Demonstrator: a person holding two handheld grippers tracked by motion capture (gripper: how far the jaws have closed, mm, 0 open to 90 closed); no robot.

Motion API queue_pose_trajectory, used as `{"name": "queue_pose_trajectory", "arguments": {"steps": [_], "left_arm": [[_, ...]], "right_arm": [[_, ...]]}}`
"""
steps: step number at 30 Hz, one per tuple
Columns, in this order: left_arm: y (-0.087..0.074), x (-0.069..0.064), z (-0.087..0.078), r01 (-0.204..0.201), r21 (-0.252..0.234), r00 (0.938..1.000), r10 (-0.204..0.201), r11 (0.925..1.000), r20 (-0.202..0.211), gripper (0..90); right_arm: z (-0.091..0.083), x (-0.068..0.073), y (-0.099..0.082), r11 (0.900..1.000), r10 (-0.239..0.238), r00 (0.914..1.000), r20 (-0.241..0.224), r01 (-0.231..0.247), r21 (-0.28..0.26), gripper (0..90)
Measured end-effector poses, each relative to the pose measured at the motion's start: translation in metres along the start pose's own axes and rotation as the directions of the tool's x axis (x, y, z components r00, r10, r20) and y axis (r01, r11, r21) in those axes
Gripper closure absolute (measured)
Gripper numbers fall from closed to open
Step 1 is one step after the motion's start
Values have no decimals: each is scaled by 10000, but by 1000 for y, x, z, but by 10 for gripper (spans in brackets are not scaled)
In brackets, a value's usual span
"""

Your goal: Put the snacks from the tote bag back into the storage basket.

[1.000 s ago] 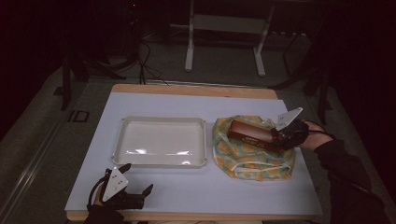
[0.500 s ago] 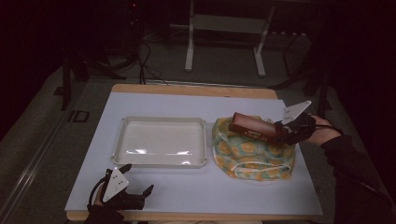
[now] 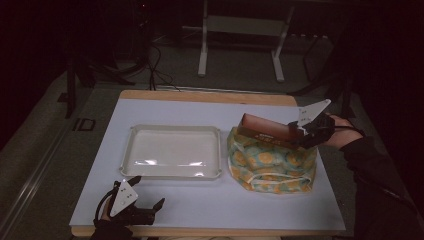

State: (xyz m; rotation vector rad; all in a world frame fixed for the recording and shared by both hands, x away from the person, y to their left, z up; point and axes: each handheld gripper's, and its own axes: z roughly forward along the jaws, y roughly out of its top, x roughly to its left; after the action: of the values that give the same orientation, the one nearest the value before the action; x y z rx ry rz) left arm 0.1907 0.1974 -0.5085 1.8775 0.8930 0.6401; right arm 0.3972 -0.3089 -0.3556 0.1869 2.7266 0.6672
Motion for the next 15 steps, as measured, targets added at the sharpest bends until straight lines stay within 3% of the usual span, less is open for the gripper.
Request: {"name": "queue_pose_trajectory", "arguments": {"steps": [8,15], "left_arm": [[0,0,0,3,-2,10000,-3,10000,23,0],[0,0,0,-13,3,10000,13,10000,72,0]], "right_arm": [[4,3,24,9985,-556,9983,-175,555,-18,433],[14,6,44,9970,-770,9961,-432,774,62,433]]}}
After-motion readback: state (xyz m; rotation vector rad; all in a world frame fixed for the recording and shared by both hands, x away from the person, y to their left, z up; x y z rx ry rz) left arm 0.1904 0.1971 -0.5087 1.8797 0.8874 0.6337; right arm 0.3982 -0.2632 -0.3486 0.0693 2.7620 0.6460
